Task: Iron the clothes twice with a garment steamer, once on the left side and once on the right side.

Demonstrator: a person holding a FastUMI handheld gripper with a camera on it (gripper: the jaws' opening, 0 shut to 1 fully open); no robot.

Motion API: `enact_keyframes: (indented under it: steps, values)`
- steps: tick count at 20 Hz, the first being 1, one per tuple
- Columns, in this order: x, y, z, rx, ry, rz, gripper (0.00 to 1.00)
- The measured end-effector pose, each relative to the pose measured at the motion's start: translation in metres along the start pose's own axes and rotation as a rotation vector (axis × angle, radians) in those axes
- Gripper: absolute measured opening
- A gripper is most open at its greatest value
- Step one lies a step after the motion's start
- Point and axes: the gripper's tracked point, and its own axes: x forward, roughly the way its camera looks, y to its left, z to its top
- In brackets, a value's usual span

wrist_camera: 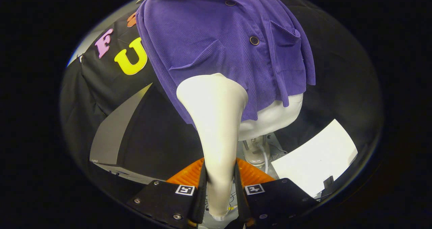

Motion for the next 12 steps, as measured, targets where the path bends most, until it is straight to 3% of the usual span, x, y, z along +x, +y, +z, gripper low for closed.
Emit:
enact_keyframes:
  steps: [5, 12]
  values:
    - [-0.074, 0.022, 0.029, -0.025, -0.135, 0.087, 0.39]
    - [-0.186, 0.049, 0.112, -0.075, -0.384, 0.186, 0.39]
